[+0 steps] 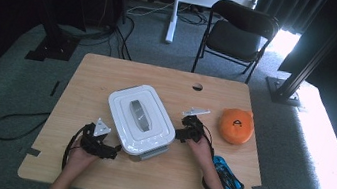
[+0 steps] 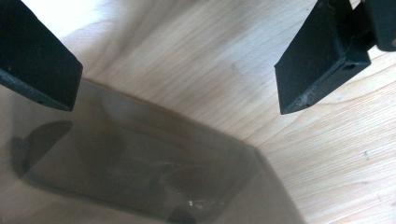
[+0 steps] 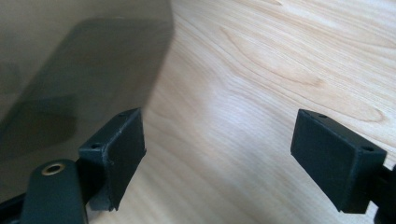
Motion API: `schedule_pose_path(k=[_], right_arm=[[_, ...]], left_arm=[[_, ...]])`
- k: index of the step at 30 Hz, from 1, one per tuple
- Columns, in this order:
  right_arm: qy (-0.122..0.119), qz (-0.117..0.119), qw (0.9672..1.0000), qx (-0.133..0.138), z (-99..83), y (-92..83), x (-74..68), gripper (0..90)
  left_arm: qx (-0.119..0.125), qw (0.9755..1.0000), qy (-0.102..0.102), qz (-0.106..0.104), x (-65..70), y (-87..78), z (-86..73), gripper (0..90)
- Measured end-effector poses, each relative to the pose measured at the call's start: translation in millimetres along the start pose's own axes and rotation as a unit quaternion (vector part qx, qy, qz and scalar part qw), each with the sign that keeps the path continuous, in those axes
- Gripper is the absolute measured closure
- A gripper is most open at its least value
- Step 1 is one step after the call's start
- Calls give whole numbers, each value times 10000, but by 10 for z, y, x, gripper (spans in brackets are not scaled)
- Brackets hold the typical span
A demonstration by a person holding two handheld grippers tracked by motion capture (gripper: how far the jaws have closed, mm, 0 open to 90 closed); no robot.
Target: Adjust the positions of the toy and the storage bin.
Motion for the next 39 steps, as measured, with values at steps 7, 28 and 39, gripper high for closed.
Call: schedule_pose_path(k=[7, 28, 39], right_arm=[[189, -68, 9998, -87, 83, 118, 146, 168], [-88, 214, 9993, -310, 510, 477, 121, 188], [-253, 436, 9985, -195, 445, 377, 3, 218]], left_arm=[[-98, 9998, -88, 113, -189, 82, 13, 11], [-73, 9997, -193, 104, -452, 148, 225, 11], [-209, 9996, 88, 153, -306, 87, 204, 12]])
Point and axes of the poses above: each handheld gripper's, and its own axes: y roughly forward along the jaws, z roughly out of its top, x roughly to its right, the point moved 9 cm from there along y, roughly forward along the jaws, and after that the axes turned 9 degrees about z, right-handed, at the moved point
